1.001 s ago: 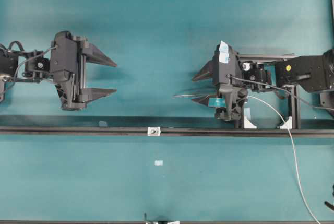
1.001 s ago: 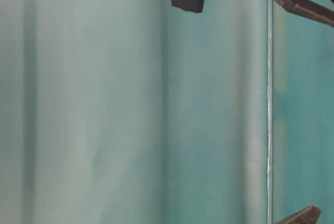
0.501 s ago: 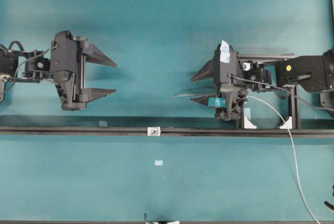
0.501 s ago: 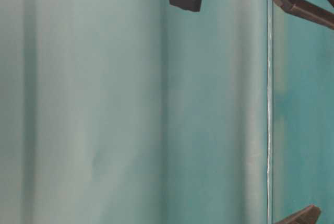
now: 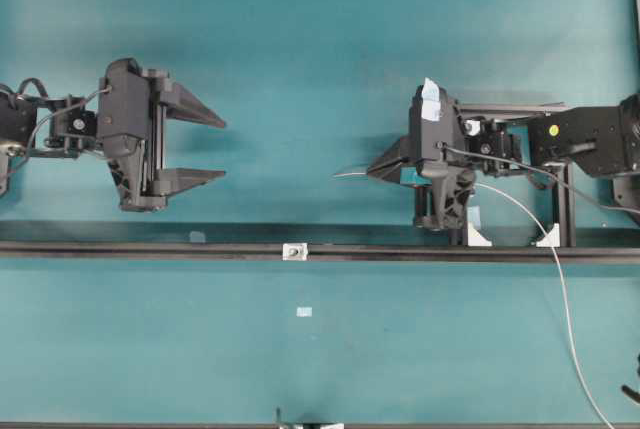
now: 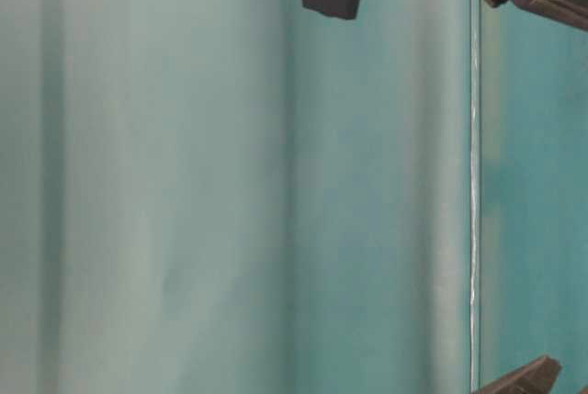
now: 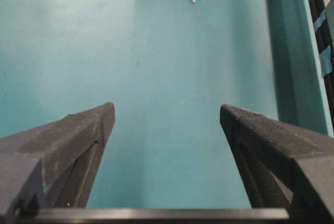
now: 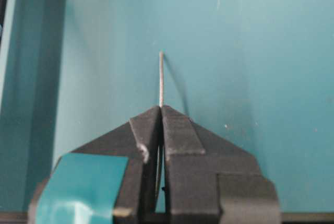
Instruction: Insert the wire through the hole in the metal fitting marked with a red label. (retake)
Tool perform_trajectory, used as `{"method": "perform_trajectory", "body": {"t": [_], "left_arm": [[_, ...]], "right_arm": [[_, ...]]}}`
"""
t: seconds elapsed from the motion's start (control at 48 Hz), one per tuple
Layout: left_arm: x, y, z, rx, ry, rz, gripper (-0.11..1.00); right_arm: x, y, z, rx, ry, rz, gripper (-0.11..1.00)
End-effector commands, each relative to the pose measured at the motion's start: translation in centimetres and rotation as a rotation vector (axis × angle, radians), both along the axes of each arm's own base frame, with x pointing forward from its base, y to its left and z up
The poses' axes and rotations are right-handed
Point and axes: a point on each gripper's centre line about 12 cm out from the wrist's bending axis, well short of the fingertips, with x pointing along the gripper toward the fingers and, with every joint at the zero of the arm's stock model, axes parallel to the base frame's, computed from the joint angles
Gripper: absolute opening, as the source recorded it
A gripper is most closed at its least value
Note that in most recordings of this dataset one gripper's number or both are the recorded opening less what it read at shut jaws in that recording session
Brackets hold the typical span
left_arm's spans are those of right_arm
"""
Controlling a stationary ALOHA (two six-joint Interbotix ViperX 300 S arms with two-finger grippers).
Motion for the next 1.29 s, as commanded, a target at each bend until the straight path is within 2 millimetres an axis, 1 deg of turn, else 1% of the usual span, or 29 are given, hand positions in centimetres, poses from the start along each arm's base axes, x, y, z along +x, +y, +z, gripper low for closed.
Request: {"method": "perform_trajectory", "body": {"t": [0.0,0.292,0.417,0.563,0.73,1.001,1.147,1.272], "left_arm": [[0.4,-0.1,0.7,0.003,-0.031,-0.005,0.58],[0.4,-0.1,0.7,0.001,-0.031,-0.004,0.58],[0.4,-0.1,0.7,0.001,-0.031,-0.004,0.58],[0.4,-0.1,0.8,0.003,-0.035,-0.005,0.58],[0.4,-0.1,1.3,-0.002,-0.049,-0.003,0.58],[0.0,-0.1,2.7,-0.004,-0.083,-0.003,0.58],[-0.2,-0.2,3.6,-0.011,-0.097,-0.005,0.58],[-0.1,-0.9,3.7,-0.012,-0.100,-0.026,0.58]], "right_arm": [[0.4,0.0,0.6,-0.002,-0.022,0.001,0.02],[0.6,0.0,0.8,0.000,-0.031,0.000,0.02],[0.8,0.0,1.5,0.000,-0.049,0.000,0.02],[0.8,0.0,3.1,-0.003,-0.092,0.002,0.02],[0.7,0.0,5.5,0.000,-0.150,0.001,0.02],[0.1,0.0,8.1,-0.005,-0.141,0.004,0.02],[-0.2,-0.1,8.2,-0.004,-0.130,0.003,0.02],[-0.3,-0.1,7.9,-0.001,-0.124,0.001,0.02]]}}
